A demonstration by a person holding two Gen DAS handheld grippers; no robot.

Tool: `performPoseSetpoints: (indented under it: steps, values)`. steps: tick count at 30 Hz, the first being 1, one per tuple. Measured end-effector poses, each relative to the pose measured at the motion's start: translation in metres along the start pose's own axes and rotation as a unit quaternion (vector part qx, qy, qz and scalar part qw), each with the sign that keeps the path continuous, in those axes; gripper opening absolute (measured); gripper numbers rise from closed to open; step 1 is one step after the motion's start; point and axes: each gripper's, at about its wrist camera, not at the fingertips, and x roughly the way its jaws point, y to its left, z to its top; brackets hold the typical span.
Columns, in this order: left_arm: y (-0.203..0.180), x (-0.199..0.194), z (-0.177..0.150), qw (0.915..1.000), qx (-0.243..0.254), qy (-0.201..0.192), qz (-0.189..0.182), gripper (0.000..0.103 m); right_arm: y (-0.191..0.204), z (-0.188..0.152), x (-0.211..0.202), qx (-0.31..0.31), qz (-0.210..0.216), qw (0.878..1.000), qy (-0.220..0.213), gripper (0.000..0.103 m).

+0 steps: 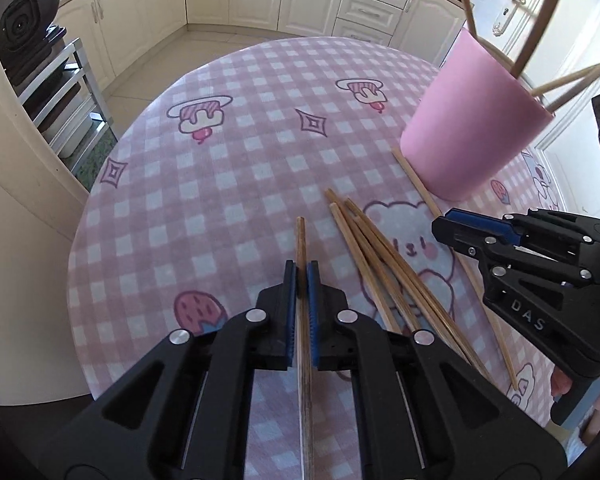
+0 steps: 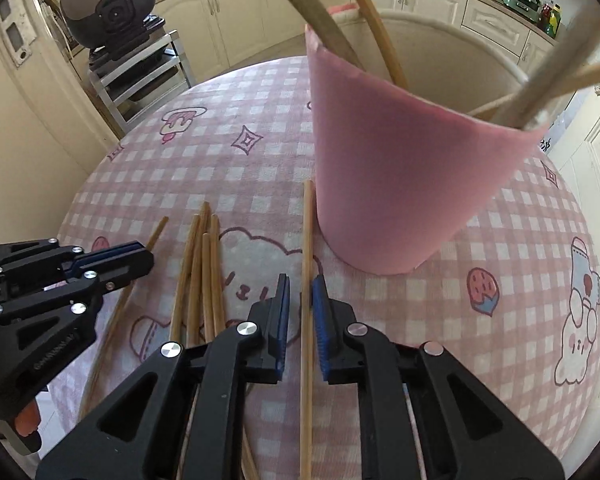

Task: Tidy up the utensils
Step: 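Grasp a stick from the pile with the left tool while right tool grasps one, then carry the held sticks with both tools above the pink cup and lower them in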

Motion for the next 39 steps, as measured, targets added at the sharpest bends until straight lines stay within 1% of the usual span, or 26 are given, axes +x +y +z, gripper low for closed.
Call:
performPoseSetpoints:
  steps: [3, 5, 6, 9, 10, 12, 15, 17, 20, 25, 31, 34, 39]
  values:
    - [0.001, 0.002, 0.002, 1.0000, -0.001, -0.002, -0.005, 0.005, 0.002, 0.003, 0.003, -0.007, -0.002, 1.000, -0.001, 0.011]
    - [0.000, 0.004, 0.002, 1.0000, 0.002, -0.003, -0.006, 0.005, 0.001, 0.004, 0.004, -0.003, -0.001, 1.000, -0.009, 0.006]
    - [-0.001, 0.004, 0.003, 1.0000, 0.003, -0.003, -0.008, 0.005, 0.000, 0.004, 0.004, 0.001, 0.003, 1.000, -0.013, 0.005]
    - [-0.002, -0.001, 0.004, 0.9999, 0.005, -0.011, -0.011, 0.005, 0.000, 0.003, 0.001, 0.009, 0.017, 0.999, -0.028, 0.004]
    - [-0.003, -0.004, 0.005, 0.9998, 0.006, -0.014, -0.013, 0.005, -0.001, 0.002, -0.004, 0.013, 0.019, 0.999, -0.037, 0.004]
    - [-0.008, -0.012, 0.007, 0.9996, 0.010, -0.022, -0.016, 0.005, -0.003, 0.000, -0.018, 0.019, 0.038, 0.998, -0.050, 0.004]
    - [-0.012, -0.030, 0.008, 0.9989, 0.012, -0.038, -0.025, 0.005, -0.002, -0.004, -0.042, 0.015, 0.054, 0.996, -0.074, 0.004]
    - [-0.016, -0.046, 0.008, 0.9980, 0.017, -0.054, -0.028, 0.005, -0.001, -0.006, -0.059, 0.015, 0.065, 0.994, -0.091, 0.004]
    - [-0.022, -0.073, 0.008, 0.9959, 0.022, -0.079, -0.039, 0.005, 0.001, -0.011, -0.085, 0.011, 0.071, 0.991, -0.117, 0.005]
    - [-0.035, -0.125, 0.005, 0.9892, 0.033, -0.130, -0.059, 0.005, 0.003, -0.020, -0.128, 0.006, 0.076, 0.984, -0.160, 0.005]
    - [-0.050, -0.176, -0.005, 0.9788, 0.051, -0.185, -0.071, 0.005, 0.004, -0.035, -0.172, 0.002, 0.071, 0.976, -0.208, 0.004]
    - [-0.056, -0.196, -0.008, 0.9738, 0.057, -0.206, -0.078, 0.005, 0.002, -0.041, -0.187, 0.008, 0.065, 0.971, -0.230, 0.004]
    - [-0.065, -0.216, -0.009, 0.9660, 0.059, -0.237, -0.084, 0.005, -0.002, -0.051, -0.213, 0.017, 0.052, 0.963, -0.265, 0.004]
